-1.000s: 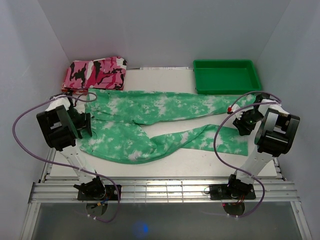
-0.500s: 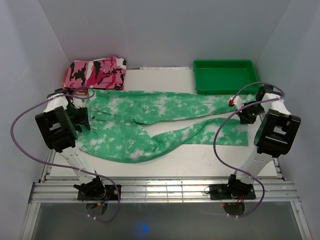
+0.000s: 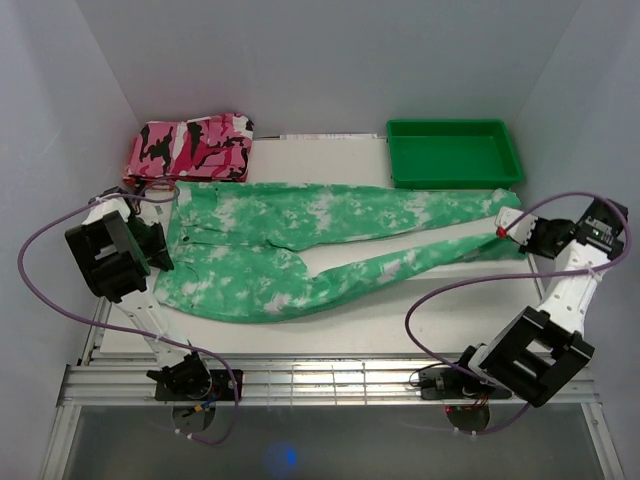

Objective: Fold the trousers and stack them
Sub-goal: Flatten the trousers out

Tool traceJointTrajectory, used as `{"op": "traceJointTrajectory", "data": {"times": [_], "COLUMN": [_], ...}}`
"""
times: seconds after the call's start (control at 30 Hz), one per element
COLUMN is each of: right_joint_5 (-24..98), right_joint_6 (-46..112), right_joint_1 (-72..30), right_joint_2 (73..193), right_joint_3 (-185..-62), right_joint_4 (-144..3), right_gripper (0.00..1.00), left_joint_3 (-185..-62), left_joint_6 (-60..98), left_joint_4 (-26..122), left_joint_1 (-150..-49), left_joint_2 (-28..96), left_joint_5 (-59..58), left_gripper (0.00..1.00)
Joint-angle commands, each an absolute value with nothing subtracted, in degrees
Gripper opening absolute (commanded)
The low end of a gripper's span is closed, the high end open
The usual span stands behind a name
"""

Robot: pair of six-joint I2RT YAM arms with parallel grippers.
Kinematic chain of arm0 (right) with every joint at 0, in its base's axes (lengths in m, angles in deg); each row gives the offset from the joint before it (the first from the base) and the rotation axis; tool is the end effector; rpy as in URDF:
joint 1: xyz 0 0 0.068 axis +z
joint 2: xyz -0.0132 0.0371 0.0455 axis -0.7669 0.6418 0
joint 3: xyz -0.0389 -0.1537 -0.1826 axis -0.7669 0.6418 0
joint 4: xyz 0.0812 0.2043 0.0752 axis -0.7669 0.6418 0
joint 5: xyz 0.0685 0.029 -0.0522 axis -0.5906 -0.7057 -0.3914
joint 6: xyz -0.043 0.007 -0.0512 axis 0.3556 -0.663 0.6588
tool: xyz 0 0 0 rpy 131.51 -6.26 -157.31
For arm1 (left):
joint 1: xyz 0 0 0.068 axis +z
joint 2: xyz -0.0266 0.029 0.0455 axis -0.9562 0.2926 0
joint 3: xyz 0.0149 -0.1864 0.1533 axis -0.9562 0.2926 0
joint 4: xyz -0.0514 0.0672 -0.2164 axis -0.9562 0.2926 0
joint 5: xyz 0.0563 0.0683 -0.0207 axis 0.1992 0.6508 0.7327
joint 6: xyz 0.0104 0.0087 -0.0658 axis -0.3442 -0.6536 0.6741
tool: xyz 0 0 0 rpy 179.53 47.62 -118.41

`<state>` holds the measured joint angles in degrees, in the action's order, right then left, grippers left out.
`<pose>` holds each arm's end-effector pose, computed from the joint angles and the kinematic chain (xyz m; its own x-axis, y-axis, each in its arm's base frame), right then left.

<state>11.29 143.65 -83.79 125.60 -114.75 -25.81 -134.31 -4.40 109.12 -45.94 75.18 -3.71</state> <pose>0.2218 -0.1128 0.2768 -0.0230 -0.9632 -0.2679 -0.6811 0.2112 -0.7010 0.2973 0.1397 0.1257 -0.9651 -0.2617 0.0067 -0.2573 0.9438 -0.2075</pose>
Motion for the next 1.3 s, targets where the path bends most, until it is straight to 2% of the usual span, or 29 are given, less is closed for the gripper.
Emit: {"op": "traceJointTrajectory", "data": {"times": [0.0,0.03,0.1,0.13,0.17,0.23,0.4,0.43,0.63,0.73,0.87,0.93,1.0,1.1,1.17,1.27], "right_joint_5": [12.8,15.3,17.4,18.1,18.5,19.8,19.6,18.8,15.0,14.7,13.9,16.4,20.9,29.0,31.3,30.6], "right_joint_6": [167.7,168.9,170.5,170.6,171.1,172.2,169.9,167.8,157.3,146.4,136.0,128.2,130.3,141.9,150.8,163.5], "right_joint_1": [-90.8,-91.5,-92.2,-92.2,-92.2,-92.2,-93.0,-92.9,-92.5,-90.1,-81.8,-76.9,-75.0,-74.8,-79.1,-84.9], "right_joint_2": [125.5,125.4,124.6,123.9,122.2,120.9,120.7,121.2,130.2,136.0,145.7,147.0,146.5,140.7,131.5,125.6], "right_joint_3": [-101.8,-99.8,-96.0,-95.2,-94.6,-94.6,-99.3,-102.1,-115.2,-122.9,-132.0,-130.7,-125.8,-116.5,-110.1,-103.6], "right_joint_4": [-25.7,-26.9,-26.8,-26.3,-25.6,-22.2,-17.9,-17.9,-13.6,-9.6,3.7,3.9,3.9,2.1,-2.0,-10.2], "right_gripper": [0.08,0.16,0.40,0.66,0.76,0.85,0.87,0.89,0.94,0.93,0.91,0.90,0.90,0.91,0.92,0.95], "left_joint_3": [-135.5,-136.3,-138.7,-139.6,-141.2,-142.8,-145.6,-145.6,-141.1,-135.6,-132.2,-131.7,-131.4,-130.7,-127.9,-124.3], "left_joint_6": [-7.7,-8.3,-9.3,-10.3,-10.6,-12.2,-14.7,-15.1,-17.8,-19.4,-18.8,-18.6,-18.6,-19.5,-20.5,-21.5], "left_joint_4": [103.9,104.2,105.0,105.8,106.2,107.7,109.2,109.4,111.6,110.2,109.4,109.4,110.2,111.8,111.8,110.8], "left_joint_1": [-41.7,-41.3,-41.3,-41.3,-41.3,-41.3,-41.3,-41.3,-42.6,-44.9,-48.4,-49.5,-50.7,-50.9,-50.9,-50.9], "left_joint_2": [80.0,80.4,80.7,80.5,80.1,78.6,75.3,74.1,70.0,67.3,66.4,66.9,67.5,67.2,65.7,64.3], "left_joint_5": [3.8,3.7,2.8,1.7,0.4,-1.7,-0.5,-0.5,-3.9,-4.4,-6.0,-6.0,-5.4,-4.8,-5.2,-5.0], "left_gripper": [0.21,0.22,0.33,0.39,0.49,0.55,0.59,0.60,0.61,0.61,0.62,0.62,0.64,0.66,0.67,0.69]}}
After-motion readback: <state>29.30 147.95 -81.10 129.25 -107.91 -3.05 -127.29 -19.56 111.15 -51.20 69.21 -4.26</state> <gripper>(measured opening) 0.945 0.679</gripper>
